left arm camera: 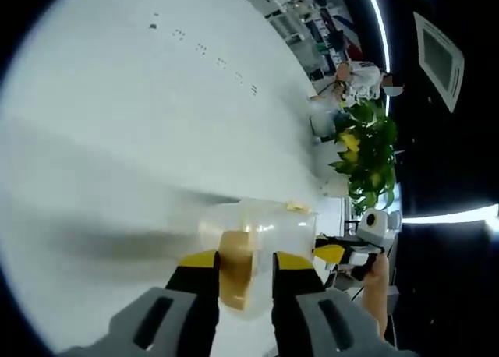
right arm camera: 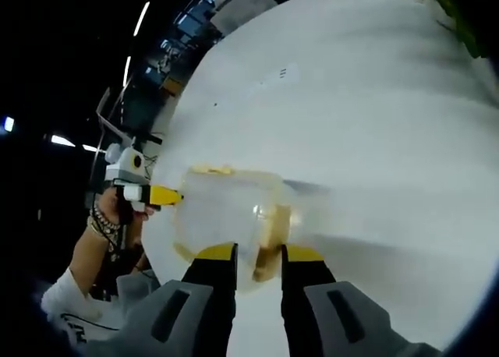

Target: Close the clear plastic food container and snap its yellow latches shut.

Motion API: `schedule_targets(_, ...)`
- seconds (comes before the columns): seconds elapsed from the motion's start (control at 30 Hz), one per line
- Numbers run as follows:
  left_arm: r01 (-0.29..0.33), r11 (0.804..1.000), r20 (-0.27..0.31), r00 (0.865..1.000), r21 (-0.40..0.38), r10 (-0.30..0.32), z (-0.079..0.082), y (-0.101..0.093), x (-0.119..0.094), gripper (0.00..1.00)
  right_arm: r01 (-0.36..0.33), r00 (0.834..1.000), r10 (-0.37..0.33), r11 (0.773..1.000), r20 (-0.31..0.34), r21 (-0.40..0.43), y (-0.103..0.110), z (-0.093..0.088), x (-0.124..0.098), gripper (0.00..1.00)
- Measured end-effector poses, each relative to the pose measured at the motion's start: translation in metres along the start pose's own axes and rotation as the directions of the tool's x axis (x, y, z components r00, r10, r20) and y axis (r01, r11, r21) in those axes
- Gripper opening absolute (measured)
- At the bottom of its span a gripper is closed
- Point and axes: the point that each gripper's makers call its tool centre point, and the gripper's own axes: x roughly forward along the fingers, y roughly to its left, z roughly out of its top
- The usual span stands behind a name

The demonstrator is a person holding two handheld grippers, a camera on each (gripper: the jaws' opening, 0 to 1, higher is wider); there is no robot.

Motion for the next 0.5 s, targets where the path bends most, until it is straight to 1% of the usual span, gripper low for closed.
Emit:
schedule_targets(0.1,0.004,1.000,-0.006,1.000,-0.001,-0.004,0.000,0.000,0.000,0.18,-0.017,1.000,0.016,0.999,0.007,0.028,0.000,0.001,0.003,0.19)
schedule_targets(0.13,0.007,1.000,-0.011,1.000,0.000,-0.007,-0.002,-0.001,0.000,0.18,-0.002,1.000,0.002,0.998,0.001,0.060,-0.001,-0.003,0.007,0.19)
schedule_targets(0.17,0.009,1.000,-0.008,1.000,-0.001,-0.009,-0.001,-0.001,0.000,0.18,0.003,1.000,-0.003,1.000,-0.008,-0.003,-0.002,-0.004,0.013,0.19)
schedule_targets(0.2,0.008,1.000,-0.007,1.000,0.002,-0.008,-0.001,-0.001,0.000,0.18,0.009,1.000,-0.010,1.000,-0.009,-0.017,-0.002,-0.004,0.015,0.19)
schedule_targets(0.23,0.004,1.000,-0.008,1.000,0.004,-0.004,-0.001,-0.002,0.000,0.18,0.023,1.000,-0.023,1.000,-0.008,0.000,0.002,-0.004,0.015,0.19)
schedule_targets(0.27,0.002,1.000,-0.011,1.000,0.005,-0.002,-0.001,-0.002,0.000,0.18,0.038,0.999,-0.038,0.999,-0.013,-0.014,0.002,-0.004,0.017,0.19)
schedule_targets(0.3,0.000,1.000,-0.013,1.000,0.003,0.000,-0.002,-0.002,0.000,0.18,0.042,0.999,-0.042,0.999,-0.015,-0.011,0.002,-0.004,0.018,0.19)
schedule_targets(0.5,0.023,1.000,-0.020,1.000,-0.015,-0.024,-0.002,-0.001,-0.001,0.16,0.030,0.999,-0.030,1.000,-0.019,0.004,0.001,-0.001,0.020,0.19)
